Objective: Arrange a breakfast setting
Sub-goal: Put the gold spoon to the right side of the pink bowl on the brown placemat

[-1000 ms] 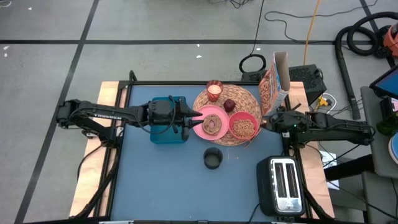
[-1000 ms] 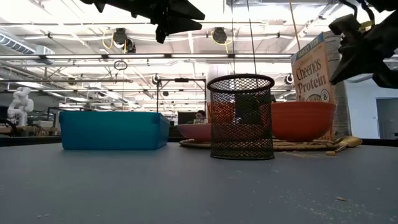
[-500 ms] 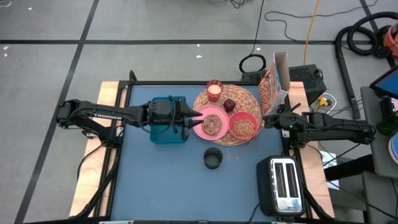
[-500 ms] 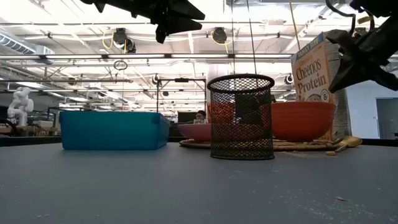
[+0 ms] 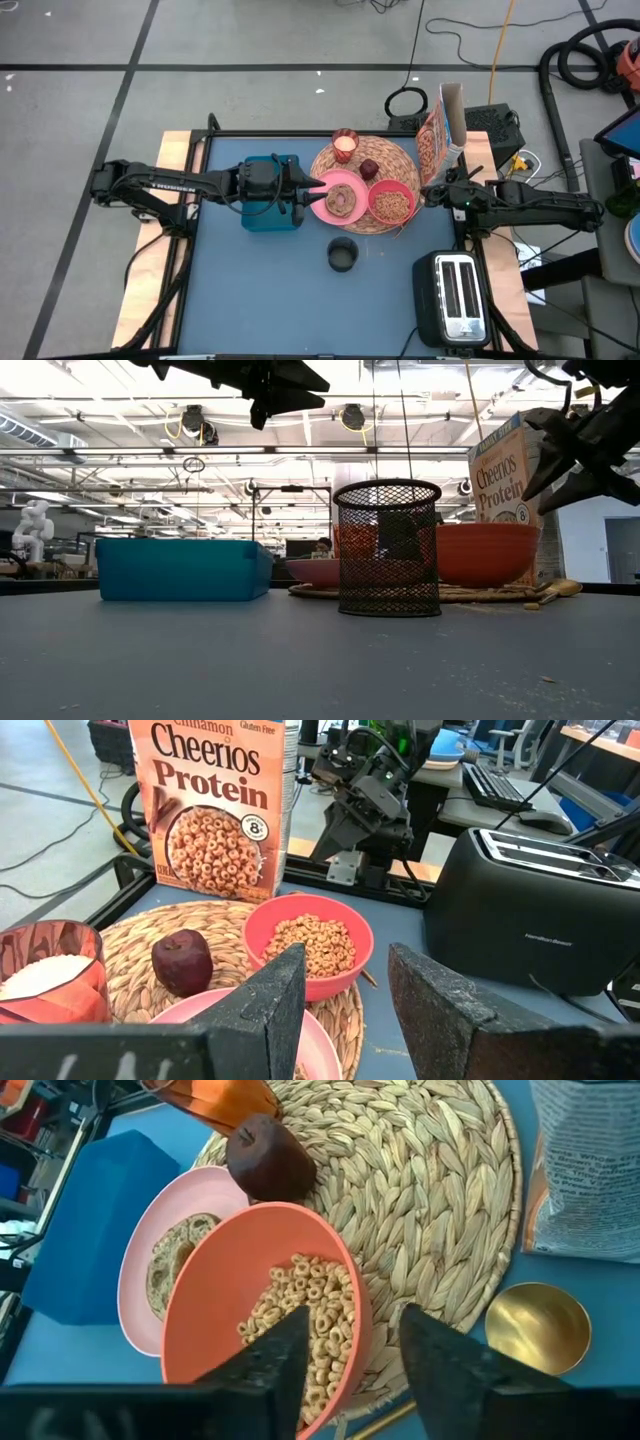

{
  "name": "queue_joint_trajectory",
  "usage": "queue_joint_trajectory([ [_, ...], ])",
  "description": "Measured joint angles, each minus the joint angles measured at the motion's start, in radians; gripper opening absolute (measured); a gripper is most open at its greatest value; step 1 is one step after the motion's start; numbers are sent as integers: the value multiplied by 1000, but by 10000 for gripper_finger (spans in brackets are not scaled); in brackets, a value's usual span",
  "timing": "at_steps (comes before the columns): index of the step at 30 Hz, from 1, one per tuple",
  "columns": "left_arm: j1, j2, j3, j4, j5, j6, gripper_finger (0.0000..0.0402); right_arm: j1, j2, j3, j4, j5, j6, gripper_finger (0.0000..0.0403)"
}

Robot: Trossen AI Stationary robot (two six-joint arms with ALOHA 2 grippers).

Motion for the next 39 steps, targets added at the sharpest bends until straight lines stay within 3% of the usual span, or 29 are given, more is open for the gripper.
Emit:
queue_joint_trajectory([
  [8, 0, 0, 0, 0, 0, 0, 150, 0, 20, 0, 0, -1, -51, 207],
  [17, 0, 0, 0, 0, 0, 0, 150, 0, 20, -2, 117, -1, -368, 212],
  [21, 0, 0, 0, 0, 0, 0, 150, 0, 20, -2, 203, -3, -430, 211],
  [30, 0, 0, 0, 0, 0, 0, 150, 0, 21, -2, 129, -185, -334, 202],
  [39, 0, 0, 0, 0, 0, 0, 150, 0, 22, -2, -108, -204, -172, 201],
])
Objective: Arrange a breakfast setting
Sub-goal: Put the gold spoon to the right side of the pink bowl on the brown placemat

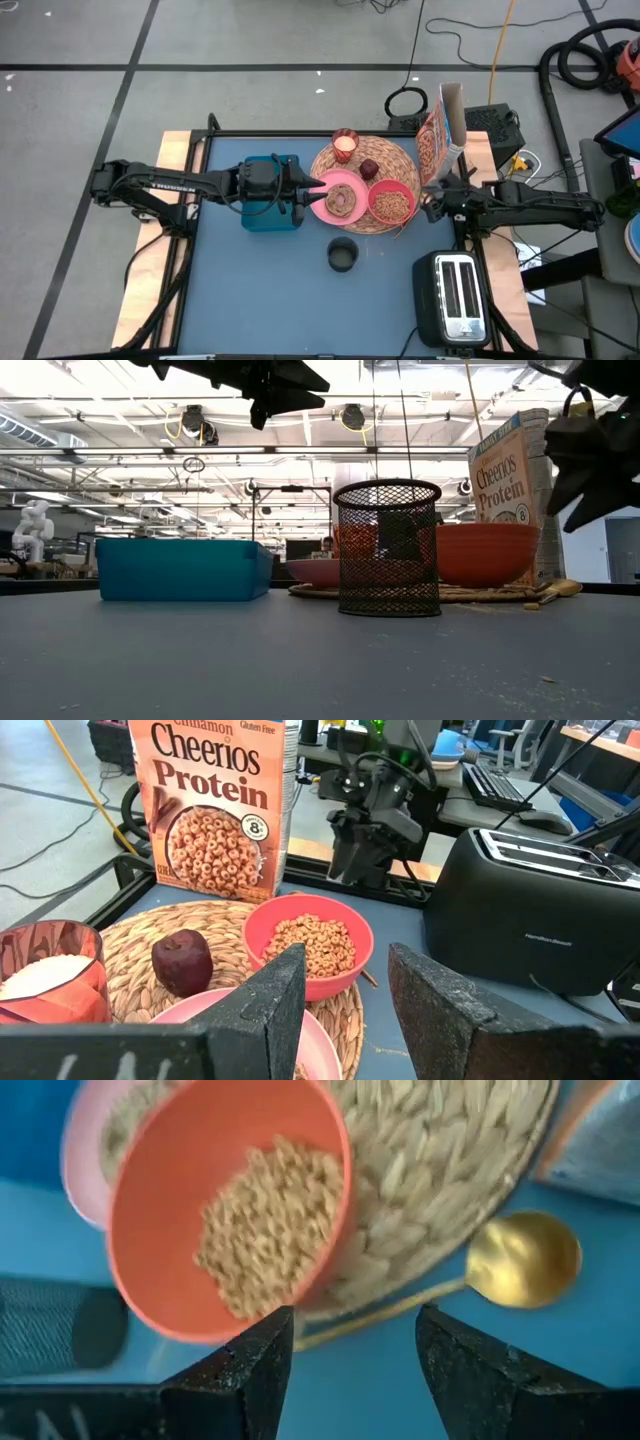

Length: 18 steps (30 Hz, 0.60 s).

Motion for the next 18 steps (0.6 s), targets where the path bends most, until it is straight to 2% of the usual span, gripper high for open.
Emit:
queue_joint_trajectory([
  [9, 0, 0, 0, 0, 0, -5, 150, 0, 98, 0, 12, 98, 100, 201],
  [18, 0, 0, 0, 0, 0, -6, 150, 0, 253, 0, 13, 104, 113, 201],
])
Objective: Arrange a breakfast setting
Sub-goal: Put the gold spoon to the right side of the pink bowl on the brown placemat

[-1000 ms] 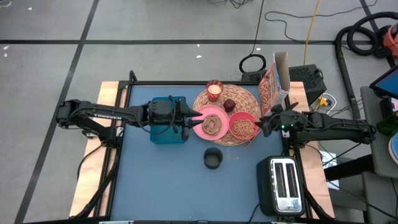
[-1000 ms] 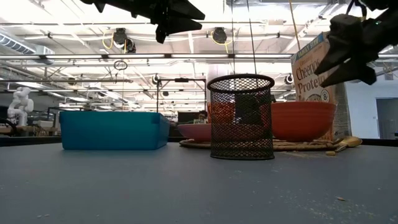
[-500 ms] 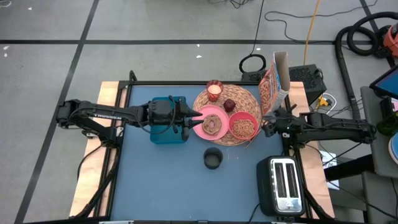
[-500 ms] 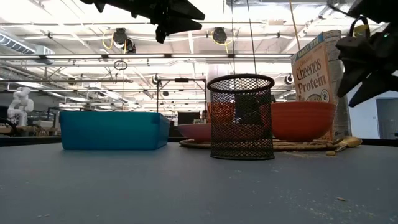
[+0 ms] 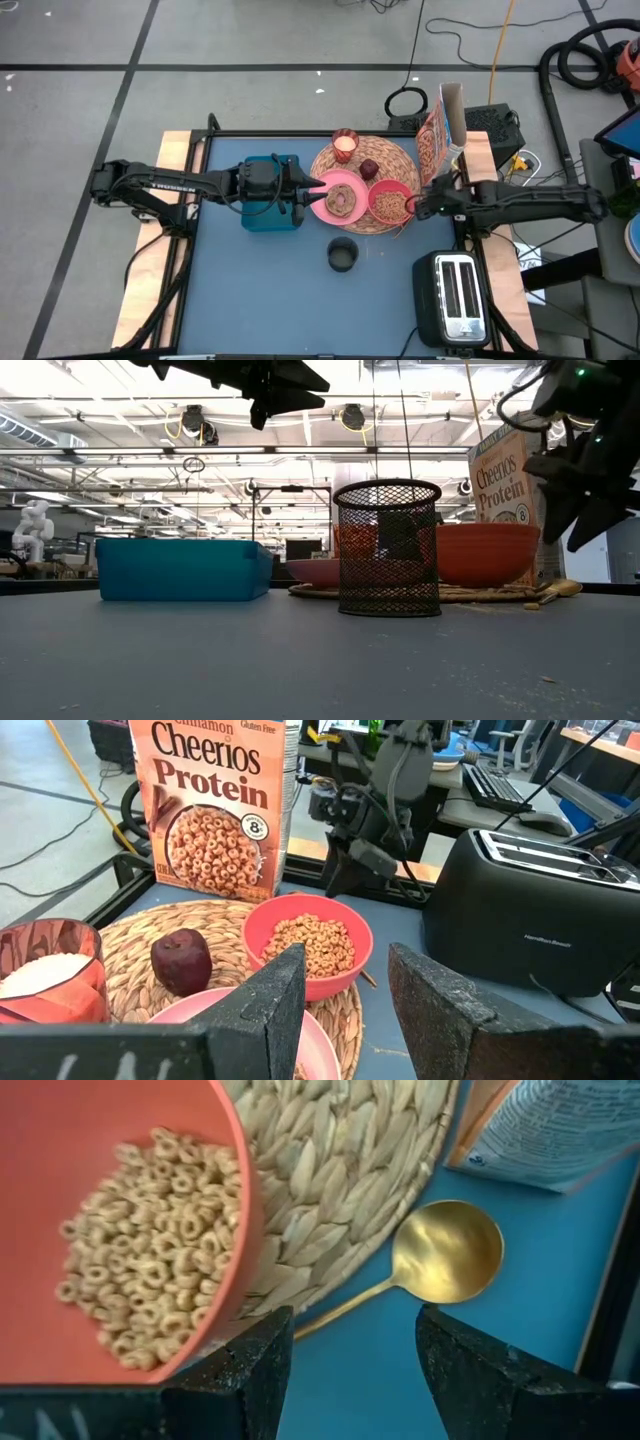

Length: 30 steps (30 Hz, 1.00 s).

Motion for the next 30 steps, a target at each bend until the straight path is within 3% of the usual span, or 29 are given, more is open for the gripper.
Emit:
queue_joint_trajectory([
  [11, 0, 0, 0, 0, 0, -2, 150, 0, 79, 0, 7, 49, 58, 201],
  [30, 0, 0, 0, 0, 0, -2, 150, 0, 148, 0, 24, 47, 62, 201],
])
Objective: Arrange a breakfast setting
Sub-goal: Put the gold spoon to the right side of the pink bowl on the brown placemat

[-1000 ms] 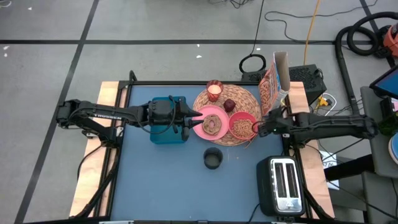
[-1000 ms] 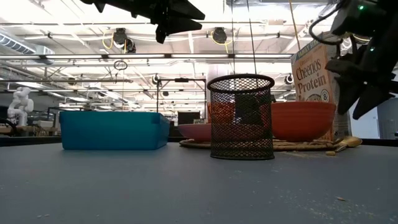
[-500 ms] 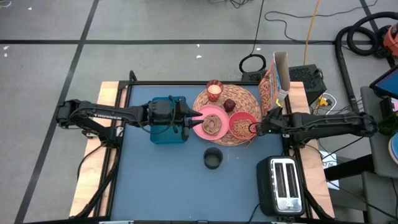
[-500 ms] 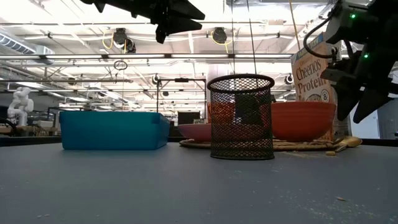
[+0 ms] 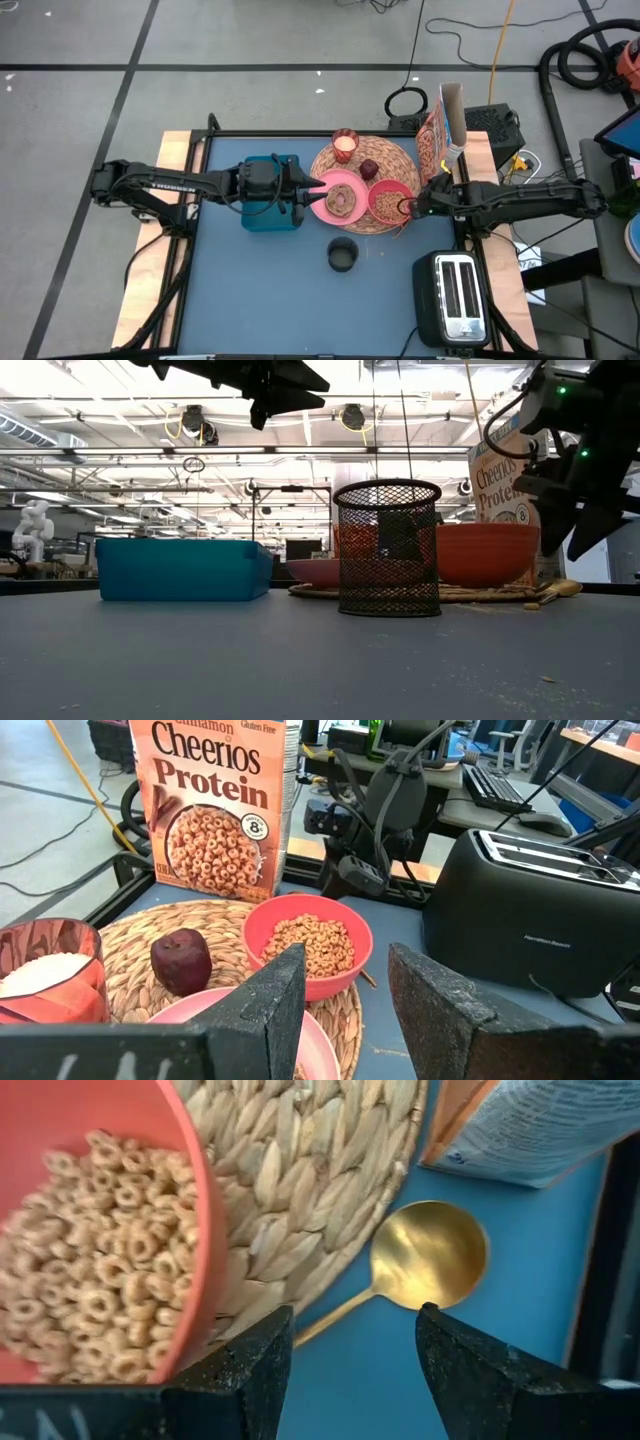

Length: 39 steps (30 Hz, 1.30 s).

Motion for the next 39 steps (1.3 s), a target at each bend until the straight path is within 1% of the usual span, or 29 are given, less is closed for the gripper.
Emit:
queue_joint_trajectory([
  [7, 0, 0, 0, 0, 0, 0, 150, -1, 1, 0, 22, -1, 64, 200],
  [11, 0, 0, 0, 0, 0, 0, 150, -13, 13, 0, 40, -7, 149, 190],
  [13, 0, 0, 0, 0, 0, 0, 150, -19, 22, 0, 43, -36, 192, 182],
  [16, 0, 0, 0, 0, 0, 0, 150, -20, 39, 0, 31, -131, 236, 169],
  [18, 0, 0, 0, 0, 0, 0, 150, -19, 52, 0, 29, -163, 248, 162],
  [24, 0, 0, 0, 0, 0, 0, 150, -20, 95, 0, 30, -129, 290, 153],
  [28, 0, 0, 0, 0, 0, 0, 150, -20, 133, 0, 29, -128, 334, 153],
  [35, 0, 0, 0, 0, 0, 7, 150, -20, 185, 0, 35, -125, 449, 153],
  [39, 0, 0, 0, 0, 0, 8, 150, -20, 212, 0, 44, -99, 512, 153],
])
